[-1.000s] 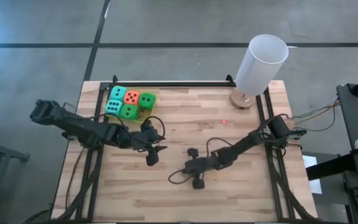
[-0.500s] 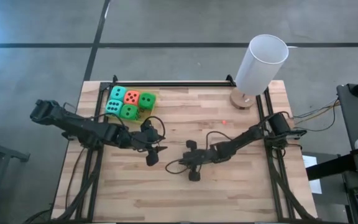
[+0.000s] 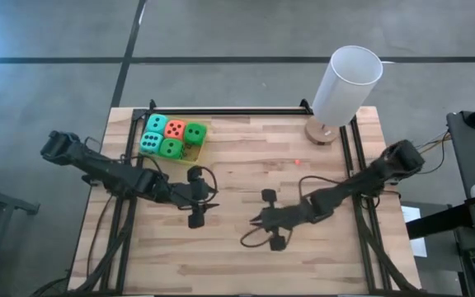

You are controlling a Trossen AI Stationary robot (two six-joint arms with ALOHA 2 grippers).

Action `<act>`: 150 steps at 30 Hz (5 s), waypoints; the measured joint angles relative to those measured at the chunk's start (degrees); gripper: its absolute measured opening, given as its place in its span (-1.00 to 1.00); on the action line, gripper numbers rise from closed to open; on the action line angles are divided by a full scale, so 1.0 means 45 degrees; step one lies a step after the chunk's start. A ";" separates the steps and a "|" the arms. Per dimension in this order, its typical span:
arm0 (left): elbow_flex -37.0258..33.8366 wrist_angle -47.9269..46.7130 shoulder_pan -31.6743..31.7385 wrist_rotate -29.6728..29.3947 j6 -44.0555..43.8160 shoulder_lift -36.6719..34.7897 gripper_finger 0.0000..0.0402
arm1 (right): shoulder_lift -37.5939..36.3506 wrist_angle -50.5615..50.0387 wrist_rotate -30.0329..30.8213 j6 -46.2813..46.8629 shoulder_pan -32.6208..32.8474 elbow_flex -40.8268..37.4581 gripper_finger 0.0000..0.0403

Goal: Pick & Place Dice
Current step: Put the yellow small die into the yellow container

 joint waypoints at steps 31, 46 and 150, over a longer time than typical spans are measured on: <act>0.0023 0.6162 -0.0425 0.1872 0.0563 0.6897 -0.16 | -0.2582 -0.0645 0.0754 -0.0222 0.2150 -0.0084 -0.86; 0.0047 0.7274 -0.0425 0.2009 0.0587 0.8419 -0.08 | -0.2574 -0.0616 0.0754 -0.0222 0.2147 -0.0084 -0.86; -0.0024 -0.6882 0.7531 -0.2841 -0.7796 0.1501 -0.13 | -0.2564 -0.0500 0.0740 -0.0319 0.2137 -0.0084 -0.86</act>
